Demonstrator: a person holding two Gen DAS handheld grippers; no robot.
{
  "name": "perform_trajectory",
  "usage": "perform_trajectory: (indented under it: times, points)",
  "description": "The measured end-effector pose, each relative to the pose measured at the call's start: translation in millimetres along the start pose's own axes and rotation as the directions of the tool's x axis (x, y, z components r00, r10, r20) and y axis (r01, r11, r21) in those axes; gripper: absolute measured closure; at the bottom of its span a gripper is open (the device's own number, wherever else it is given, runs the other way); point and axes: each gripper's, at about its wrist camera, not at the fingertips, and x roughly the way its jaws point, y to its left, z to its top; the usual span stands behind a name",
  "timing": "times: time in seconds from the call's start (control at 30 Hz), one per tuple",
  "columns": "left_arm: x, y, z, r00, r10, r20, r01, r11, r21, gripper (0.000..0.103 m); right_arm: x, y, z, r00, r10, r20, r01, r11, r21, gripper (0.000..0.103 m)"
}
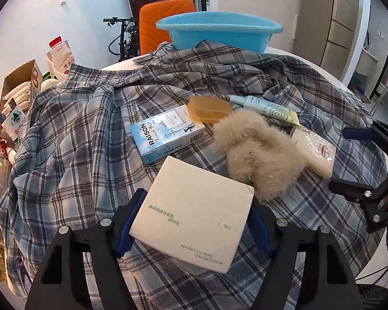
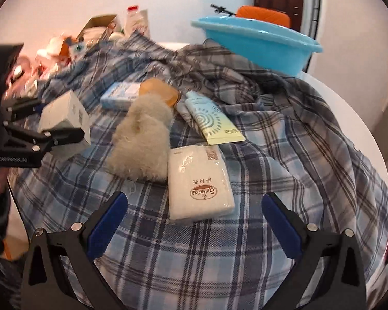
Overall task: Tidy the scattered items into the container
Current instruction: 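Grasp the white wrapped packet with the right tool while the left tool holds the cream box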
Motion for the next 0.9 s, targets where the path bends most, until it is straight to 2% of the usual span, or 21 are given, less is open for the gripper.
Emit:
perform_trajectory:
  times: [0.07, 0.13, 0.17, 0.3, 0.47, 0.57, 0.6, 0.67, 0.73, 0.9]
  points:
    - [0.3, -0.5, -1.1, 1.000, 0.000, 0.002, 0.000, 1.000, -0.001, 0.028, 7.0, -1.1, 2.1, 1.000, -0.022, -0.017, 0.021, 1.000, -0.011, 0.002]
    - [2.0, -0.3, -1.1, 1.000, 0.003, -0.007, -0.003, 1.000, -0.002, 0.028, 10.1, -2.5, 1.5, 0.997, -0.079, -0.014, 0.079, 0.997, -0.016, 0.018]
    - [3.5, 0.5, -1.3, 1.000, 0.003, -0.013, -0.003, 1.000, -0.006, 0.028, 12.4, -3.1, 1.7, 0.995, -0.095, -0.017, 0.095, 0.995, -0.015, 0.018]
    - [8.3, 0.9, -1.7, 1.000, -0.003, -0.024, 0.002, 1.000, -0.011, 0.028, 25.6, -8.6, 0.5, 0.997, -0.040, -0.066, 0.041, 0.999, 0.017, 0.018]
    - [9.5, -1.7, -1.7, 1.000, 0.000, -0.023, 0.000, 1.000, 0.001, 0.028, 31.3, -7.7, 0.4, 0.995, -0.078, -0.063, 0.078, 0.997, -0.004, 0.019]
    - [10.7, -1.2, -1.0, 1.000, -0.002, -0.026, 0.001, 1.000, -0.006, 0.028, 32.1, -9.7, 1.2, 0.997, -0.052, -0.064, 0.053, 0.999, 0.010, 0.036]
    - [11.1, -1.1, -0.8, 1.000, -0.001, -0.027, 0.001, 1.000, -0.008, 0.028, 30.4, -11.4, 2.0, 0.997, -0.045, -0.058, 0.047, 0.999, 0.027, 0.051]
    - [11.9, -1.2, -0.6, 1.000, -0.004, -0.031, 0.004, 1.000, -0.013, 0.028, 28.1, -12.2, 3.0, 0.997, -0.060, -0.058, 0.062, 0.997, 0.044, 0.054]
    - [11.2, -1.9, -0.8, 1.000, -0.006, -0.030, 0.006, 1.000, -0.013, 0.028, 20.0, -14.1, 2.2, 0.999, -0.044, -0.032, 0.046, 0.996, 0.073, 0.065]
    - [8.8, -4.1, -0.4, 1.000, -0.002, -0.024, 0.002, 1.000, -0.008, 0.028, -1.0, -14.6, -5.1, 0.999, -0.044, 0.008, 0.043, 0.994, 0.104, 0.065]
